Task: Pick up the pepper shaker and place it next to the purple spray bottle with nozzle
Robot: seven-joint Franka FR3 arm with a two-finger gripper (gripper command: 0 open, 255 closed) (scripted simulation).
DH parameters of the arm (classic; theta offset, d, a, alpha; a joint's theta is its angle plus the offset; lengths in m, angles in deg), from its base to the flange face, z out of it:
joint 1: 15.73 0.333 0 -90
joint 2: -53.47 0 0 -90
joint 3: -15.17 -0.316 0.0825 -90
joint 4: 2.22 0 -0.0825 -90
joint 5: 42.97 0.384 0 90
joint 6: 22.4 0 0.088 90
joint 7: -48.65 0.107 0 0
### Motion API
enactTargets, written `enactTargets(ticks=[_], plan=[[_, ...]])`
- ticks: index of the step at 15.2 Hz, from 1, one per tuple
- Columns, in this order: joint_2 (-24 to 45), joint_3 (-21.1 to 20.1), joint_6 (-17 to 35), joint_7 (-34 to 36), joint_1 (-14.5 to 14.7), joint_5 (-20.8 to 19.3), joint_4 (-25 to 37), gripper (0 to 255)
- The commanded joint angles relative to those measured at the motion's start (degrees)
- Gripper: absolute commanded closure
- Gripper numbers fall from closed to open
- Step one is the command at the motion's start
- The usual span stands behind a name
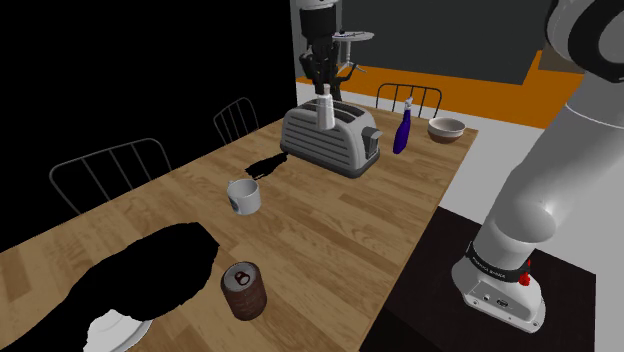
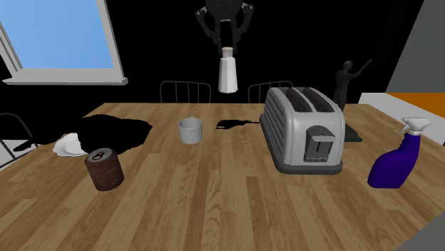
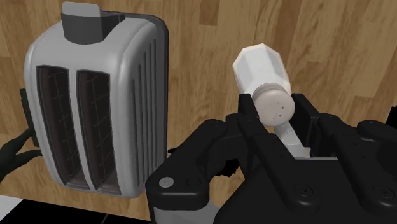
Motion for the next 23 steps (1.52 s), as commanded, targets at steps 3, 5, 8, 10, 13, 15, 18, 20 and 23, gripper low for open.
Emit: enactTargets(ticks=[3,5,8,10,13,15,18,20,23], plan=[[-5.5,3.8,1.0,-6.3,-2.3,0.9,-5.8,255],[-7.9,5.8,1.4,-9.2,-3.2,1.0,-8.4,255],[-11.1,8.8,1.8,-13.6,-4.5,0.7,-11.7,255],[-12.9,10.8,2.1,-16.5,-5.4,0.3,-13.6,255],[-15.1,13.8,2.4,-20.8,-6.7,-0.5,-15.8,255],[-16.3,15.9,2.6,-23.6,-7.5,-1.2,-17.0,255],[-17.6,19.0,2.9,-27.9,-8.8,-2.3,-18.2,255],[-18.2,21.0,3.2,-30.7,-9.6,-3.2,-18.8,255],[-18.6,24.2,3.6,-35.0,-10.9,-4.4,-19.1,255]])
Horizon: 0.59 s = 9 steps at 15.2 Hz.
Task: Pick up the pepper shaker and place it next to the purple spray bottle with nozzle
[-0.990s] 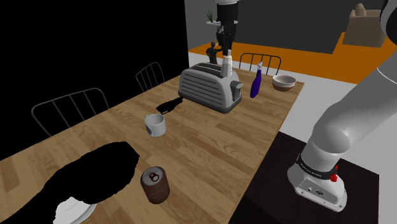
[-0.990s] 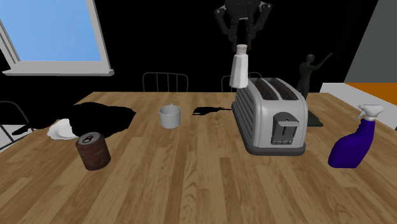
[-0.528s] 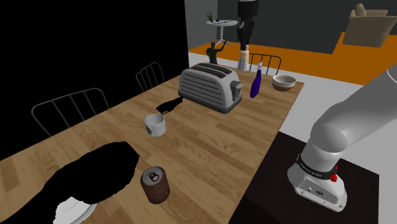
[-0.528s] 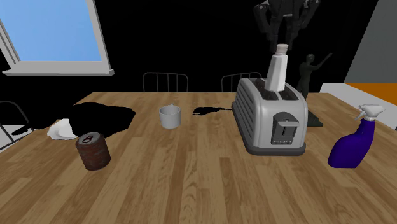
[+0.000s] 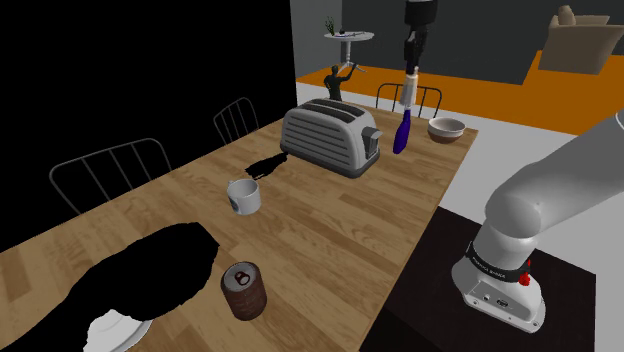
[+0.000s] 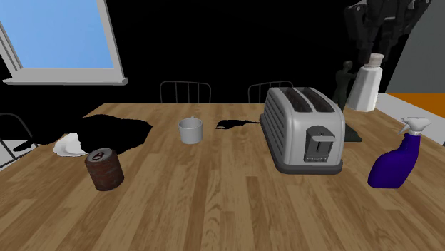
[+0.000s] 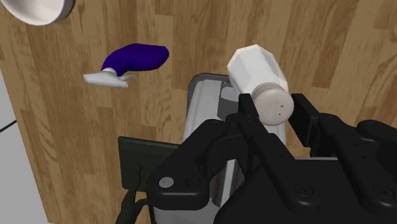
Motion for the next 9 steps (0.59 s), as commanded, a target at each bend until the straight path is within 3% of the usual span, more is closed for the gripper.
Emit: enactTargets(ticks=[1,9], plan=[[-0.1,2.1,0.3,-2.9,-0.8,-0.8,-0.1,255],[2.1,10.8,1.7,-14.4,-4.0,-3.6,2.4,255]])
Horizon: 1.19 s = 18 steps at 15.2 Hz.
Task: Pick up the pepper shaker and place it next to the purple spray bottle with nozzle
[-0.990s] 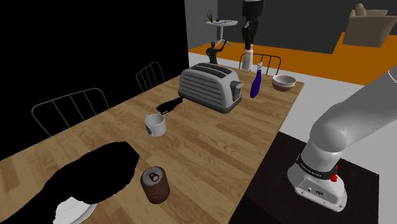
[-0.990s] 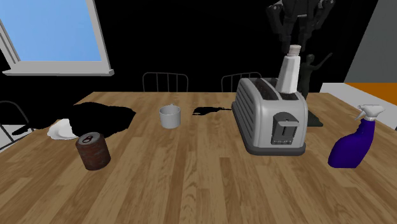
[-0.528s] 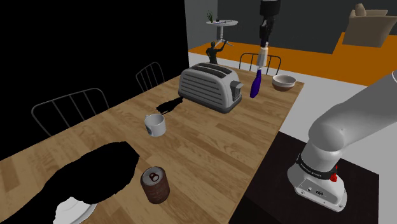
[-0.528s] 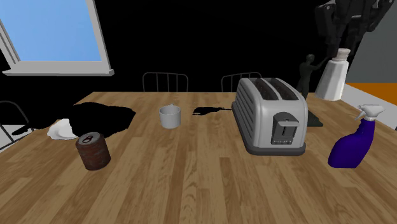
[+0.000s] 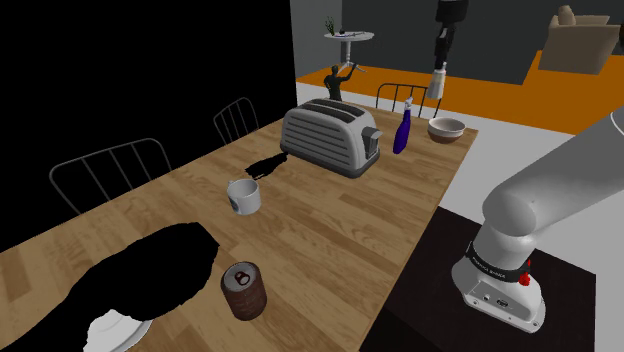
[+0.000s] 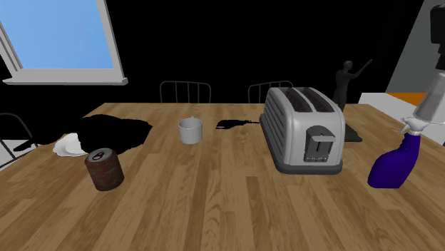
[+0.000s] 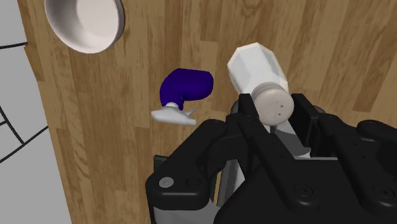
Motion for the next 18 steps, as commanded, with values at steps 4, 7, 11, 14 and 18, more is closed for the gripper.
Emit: enactTargets(ticks=[4,7,11,14,18], plan=[[3.5,5.6,0.7,-7.5,-1.7,-0.8,3.8,255],[5.9,8.8,1.2,-11.6,-2.7,-0.7,6.3,255],[4.7,8.8,4.3,-11.1,-2.8,-1.1,2.1,255],[4.0,8.8,6.6,-10.7,-3.0,-1.4,-0.9,255],[3.2,8.9,9.6,-10.3,-3.1,-1.7,-4.7,255]])
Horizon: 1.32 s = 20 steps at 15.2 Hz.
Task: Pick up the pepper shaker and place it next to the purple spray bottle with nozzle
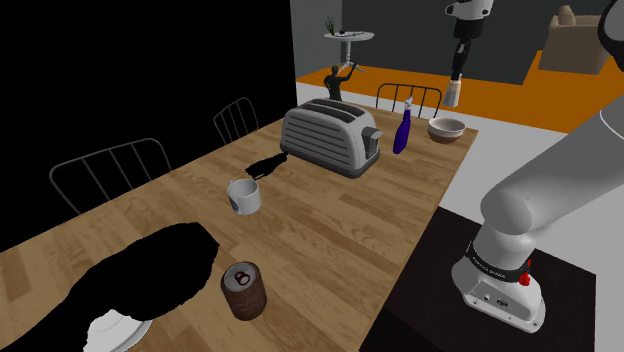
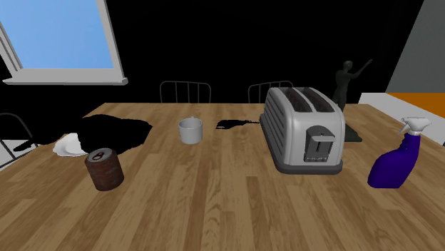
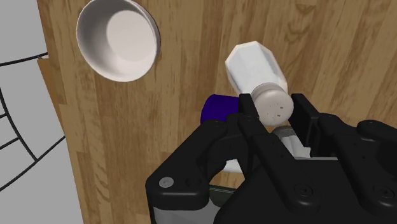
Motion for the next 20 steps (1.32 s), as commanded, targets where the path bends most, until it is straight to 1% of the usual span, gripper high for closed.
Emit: enactTargets(ticks=[1,20], plan=[[-0.5,0.1,1.7,0.2,-0.1,-0.2,-2.2,255],[-1.1,1.5,16.2,1.7,-0.8,-1.6,-17.3,255]])
